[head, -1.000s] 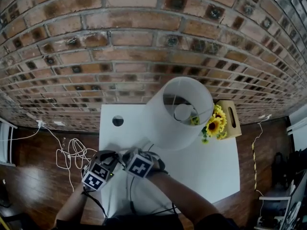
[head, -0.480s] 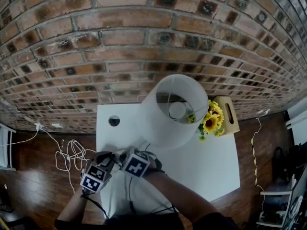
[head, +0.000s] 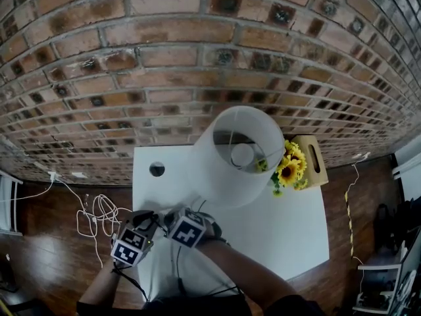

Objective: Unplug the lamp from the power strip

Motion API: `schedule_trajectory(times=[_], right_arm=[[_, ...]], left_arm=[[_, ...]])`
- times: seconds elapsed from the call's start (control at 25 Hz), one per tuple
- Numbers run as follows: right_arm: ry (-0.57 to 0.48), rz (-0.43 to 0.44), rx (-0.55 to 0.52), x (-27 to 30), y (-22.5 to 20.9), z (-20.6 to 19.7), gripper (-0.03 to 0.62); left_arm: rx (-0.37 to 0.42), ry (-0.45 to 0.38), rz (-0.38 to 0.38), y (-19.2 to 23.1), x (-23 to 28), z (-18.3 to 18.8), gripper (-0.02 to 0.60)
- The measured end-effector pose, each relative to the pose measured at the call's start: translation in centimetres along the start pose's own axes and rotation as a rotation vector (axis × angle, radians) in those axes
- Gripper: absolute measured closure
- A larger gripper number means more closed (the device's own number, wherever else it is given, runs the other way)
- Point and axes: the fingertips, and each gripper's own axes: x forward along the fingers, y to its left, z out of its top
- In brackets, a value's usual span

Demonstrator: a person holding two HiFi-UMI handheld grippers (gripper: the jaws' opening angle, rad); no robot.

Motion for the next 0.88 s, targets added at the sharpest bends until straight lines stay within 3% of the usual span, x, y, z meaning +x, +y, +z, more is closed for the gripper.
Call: schedule_trajectory(times=[0.28,0.44,0.6,0.88], right_arm=[[-0.007,0.0,0.015,0.01,-0.02,0.07,0.591],[-0.013,-0.007,0.021,-0.1,-0.27,0.14,0.591],[-0.024,-0.015,0.024,0.01,-0.42,0.32,0.591],[-0.005,-0.019,0.039,-0.3,-0.59,-0.03,0.591]], left_arm=[[-0.038,-0.025,0.018,0.21,-0.22,-0.06,0.486],[-0.072,-0.022,-0.018,0.49,0.09,0.13,0.486],[-0.004,0.007,-0.007,0.08,-0.04,0.02,0.486],[-0.04,-0.012,0.017,0.18,-0.2,-0.03,0.486]])
